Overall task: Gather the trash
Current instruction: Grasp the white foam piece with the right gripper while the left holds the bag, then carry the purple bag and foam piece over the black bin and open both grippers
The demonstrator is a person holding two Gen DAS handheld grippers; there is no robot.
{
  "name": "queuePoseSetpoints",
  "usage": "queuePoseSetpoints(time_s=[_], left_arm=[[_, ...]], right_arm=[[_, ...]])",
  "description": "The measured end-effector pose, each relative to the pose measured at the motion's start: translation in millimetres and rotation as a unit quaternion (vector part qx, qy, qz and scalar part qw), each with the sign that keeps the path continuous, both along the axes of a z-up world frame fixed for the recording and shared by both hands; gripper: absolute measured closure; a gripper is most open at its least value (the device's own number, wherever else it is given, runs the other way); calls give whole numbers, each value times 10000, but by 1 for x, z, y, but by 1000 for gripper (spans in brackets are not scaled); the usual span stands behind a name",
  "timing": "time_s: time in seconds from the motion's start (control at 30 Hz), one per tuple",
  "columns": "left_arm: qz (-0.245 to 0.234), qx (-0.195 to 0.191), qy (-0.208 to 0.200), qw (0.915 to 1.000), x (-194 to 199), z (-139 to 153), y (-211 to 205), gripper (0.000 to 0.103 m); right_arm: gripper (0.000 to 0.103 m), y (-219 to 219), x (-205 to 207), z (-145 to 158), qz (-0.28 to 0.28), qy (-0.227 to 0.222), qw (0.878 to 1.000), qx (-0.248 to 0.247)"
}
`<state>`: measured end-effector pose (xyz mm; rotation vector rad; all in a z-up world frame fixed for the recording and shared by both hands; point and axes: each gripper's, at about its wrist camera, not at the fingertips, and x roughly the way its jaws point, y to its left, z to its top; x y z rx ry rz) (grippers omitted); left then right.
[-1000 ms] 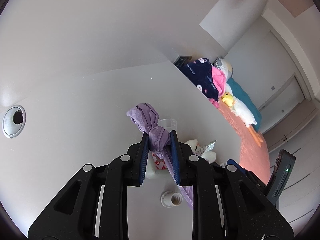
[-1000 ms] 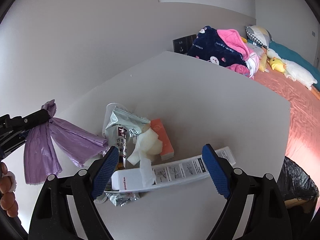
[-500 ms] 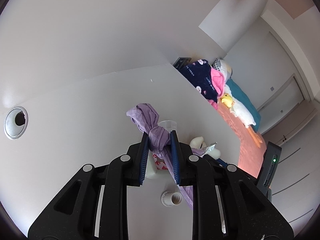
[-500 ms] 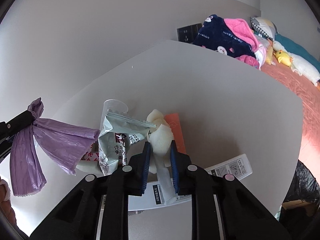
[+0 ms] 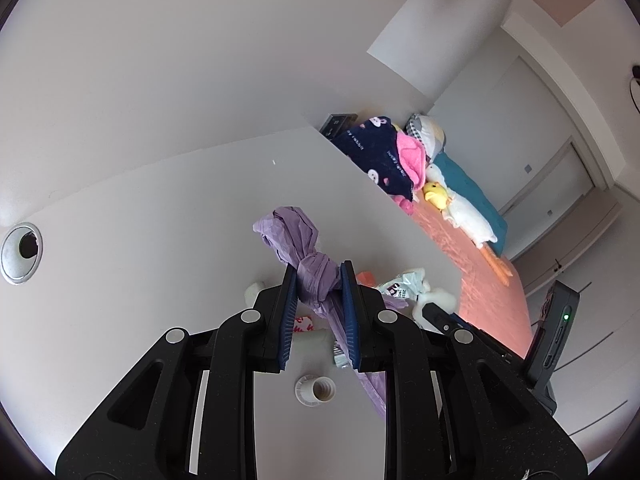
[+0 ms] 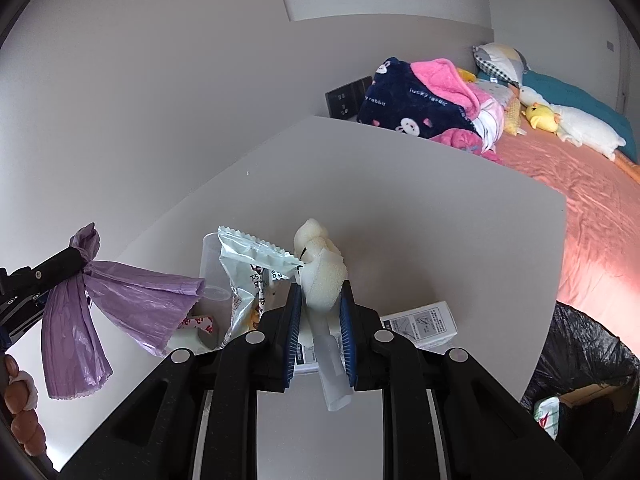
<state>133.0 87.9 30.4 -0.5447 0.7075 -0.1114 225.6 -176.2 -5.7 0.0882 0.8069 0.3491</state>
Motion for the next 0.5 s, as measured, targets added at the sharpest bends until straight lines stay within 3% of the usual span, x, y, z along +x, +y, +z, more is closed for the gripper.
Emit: queuePoseSetpoints(time_s=[0.5], left_arm=[[-487, -45, -224, 9986, -9, 16, -33, 82]], right_arm=[[83, -38, -31, 35, -316, -437, 9984, 172]])
